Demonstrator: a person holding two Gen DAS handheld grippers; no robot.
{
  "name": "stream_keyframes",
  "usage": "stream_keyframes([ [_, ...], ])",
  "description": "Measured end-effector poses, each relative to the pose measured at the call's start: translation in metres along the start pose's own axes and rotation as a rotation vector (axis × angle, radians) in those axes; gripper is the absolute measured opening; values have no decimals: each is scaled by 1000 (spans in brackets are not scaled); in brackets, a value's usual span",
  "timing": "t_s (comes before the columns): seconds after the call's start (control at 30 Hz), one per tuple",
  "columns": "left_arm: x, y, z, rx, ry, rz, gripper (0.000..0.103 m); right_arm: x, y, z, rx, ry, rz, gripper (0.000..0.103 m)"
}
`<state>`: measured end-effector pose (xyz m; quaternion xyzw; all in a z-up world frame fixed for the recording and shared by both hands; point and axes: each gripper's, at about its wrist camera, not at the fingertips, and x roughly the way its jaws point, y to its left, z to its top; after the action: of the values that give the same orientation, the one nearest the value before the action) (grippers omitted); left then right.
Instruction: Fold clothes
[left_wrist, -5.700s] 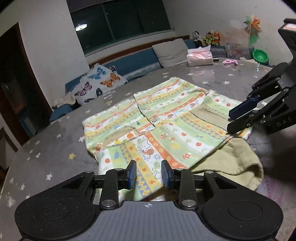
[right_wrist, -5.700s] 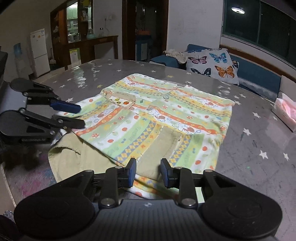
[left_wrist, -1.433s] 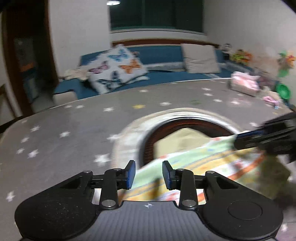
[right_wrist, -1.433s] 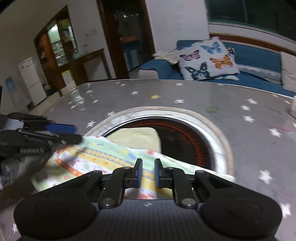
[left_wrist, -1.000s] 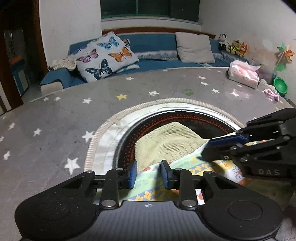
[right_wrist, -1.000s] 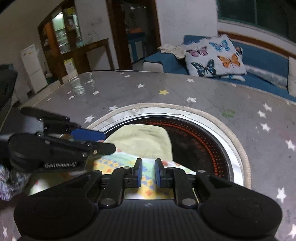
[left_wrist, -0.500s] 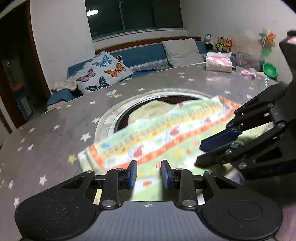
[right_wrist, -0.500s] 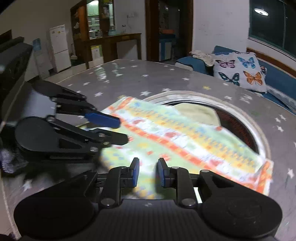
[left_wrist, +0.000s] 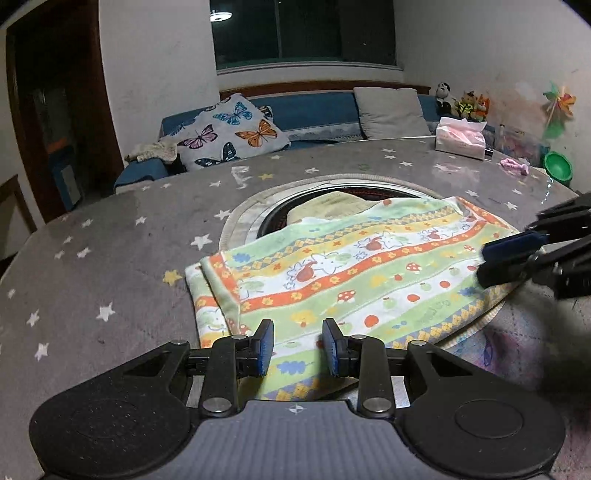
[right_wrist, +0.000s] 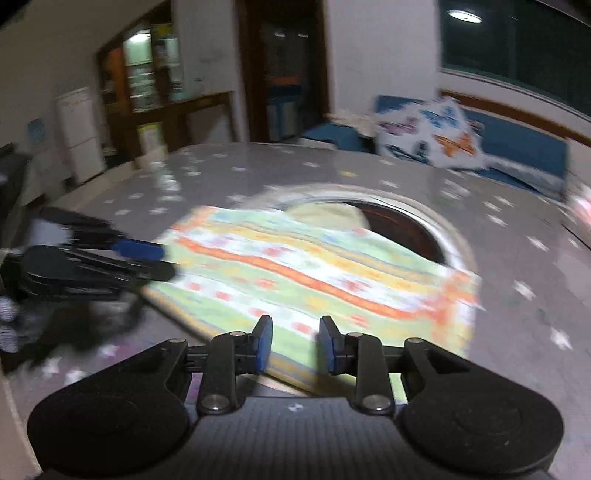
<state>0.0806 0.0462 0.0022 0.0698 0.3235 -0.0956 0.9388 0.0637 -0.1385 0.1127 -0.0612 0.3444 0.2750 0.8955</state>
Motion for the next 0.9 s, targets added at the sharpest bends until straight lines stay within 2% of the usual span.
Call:
stream_keyframes([
  [0.07,-1,1,-1,-5,-1,-1,33,-2,-19,-8,45,18,-48,26],
  [0.13,-2,3,1,-13,4,-6,33,-10,-31,-10,77,17,-48,25],
  [0.3,0,11,14,-44,5,-4,32,-15,-41,8,74,-23,-67,26],
  [0.43,10,22,26,-86,7,8,33,4,-48,25,86,-37,-69,26],
  [0.57,24,37,26,-114,44,46,32,33,-69,22,138,20,-110,22],
  [0.6,25,41,25,-121,51,50,33,34,-74,21,154,25,-114,19],
  [0.73,27,51,27,-139,48,54,33,27,-76,28,168,-7,-126,20],
  [0.9,39,57,37,-157,41,69,33,47,-83,38,192,3,-134,20],
])
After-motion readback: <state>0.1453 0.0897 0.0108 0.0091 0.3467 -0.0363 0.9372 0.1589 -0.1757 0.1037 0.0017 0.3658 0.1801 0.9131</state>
